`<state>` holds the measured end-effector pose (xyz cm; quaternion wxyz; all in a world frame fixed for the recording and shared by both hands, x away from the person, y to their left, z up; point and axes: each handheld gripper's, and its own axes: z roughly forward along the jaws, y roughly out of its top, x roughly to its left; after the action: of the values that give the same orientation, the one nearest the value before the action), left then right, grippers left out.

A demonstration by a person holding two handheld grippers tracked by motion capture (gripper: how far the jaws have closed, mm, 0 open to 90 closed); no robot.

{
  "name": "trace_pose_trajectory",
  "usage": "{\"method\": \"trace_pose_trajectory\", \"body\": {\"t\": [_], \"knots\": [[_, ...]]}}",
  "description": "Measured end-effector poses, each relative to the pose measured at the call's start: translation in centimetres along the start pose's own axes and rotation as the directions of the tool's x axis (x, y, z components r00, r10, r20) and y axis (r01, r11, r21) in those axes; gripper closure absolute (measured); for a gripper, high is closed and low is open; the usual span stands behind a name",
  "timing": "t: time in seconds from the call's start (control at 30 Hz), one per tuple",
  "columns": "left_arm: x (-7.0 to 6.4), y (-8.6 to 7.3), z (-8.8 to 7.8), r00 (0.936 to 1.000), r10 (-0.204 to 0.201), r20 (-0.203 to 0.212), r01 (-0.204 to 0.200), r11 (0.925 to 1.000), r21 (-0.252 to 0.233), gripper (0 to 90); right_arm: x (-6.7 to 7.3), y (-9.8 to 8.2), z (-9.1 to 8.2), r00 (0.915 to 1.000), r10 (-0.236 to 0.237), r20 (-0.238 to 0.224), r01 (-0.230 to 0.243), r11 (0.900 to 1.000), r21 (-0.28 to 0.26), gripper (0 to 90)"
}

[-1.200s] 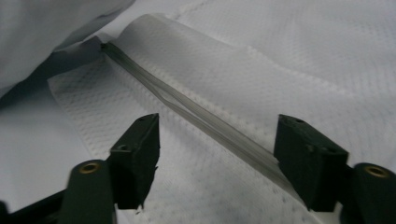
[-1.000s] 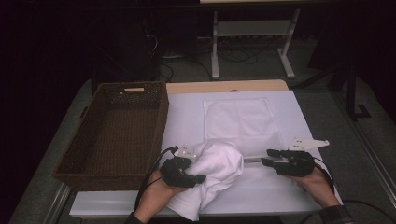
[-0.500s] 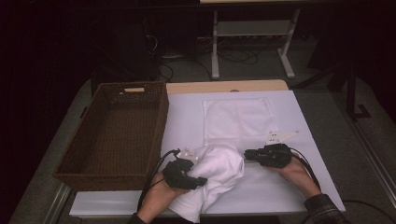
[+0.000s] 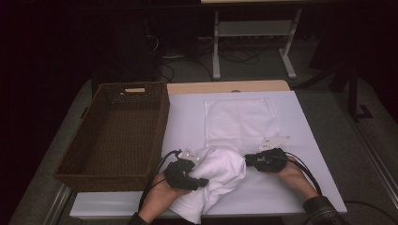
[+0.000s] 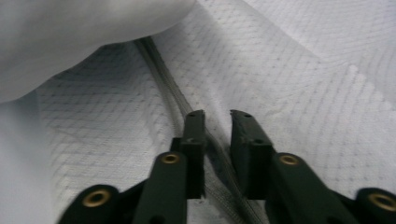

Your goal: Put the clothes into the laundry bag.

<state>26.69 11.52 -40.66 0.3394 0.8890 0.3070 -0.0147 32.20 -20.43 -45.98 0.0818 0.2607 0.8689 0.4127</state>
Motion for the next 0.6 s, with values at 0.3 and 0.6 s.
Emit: {"method": "trace_pose_trajectory", "body": {"t": [0.3, 0.6], "knots": [[0.1, 0.0, 0.2, 1.0, 0.0, 0.006, 0.0, 1.0, 0.006, 60.0, -0.5, 0.4, -0.1, 0.9991, 0.034, 0.024, -0.034, 0.999, -0.025, 88.1], [0.2, 0.1, 0.4, 0.9999, 0.002, 0.011, -0.002, 0.9999, 0.01, 60.0, -1.3, 1.8, -0.7, 0.9966, 0.079, 0.026, -0.076, 0.994, -0.082, 88.8]]}}
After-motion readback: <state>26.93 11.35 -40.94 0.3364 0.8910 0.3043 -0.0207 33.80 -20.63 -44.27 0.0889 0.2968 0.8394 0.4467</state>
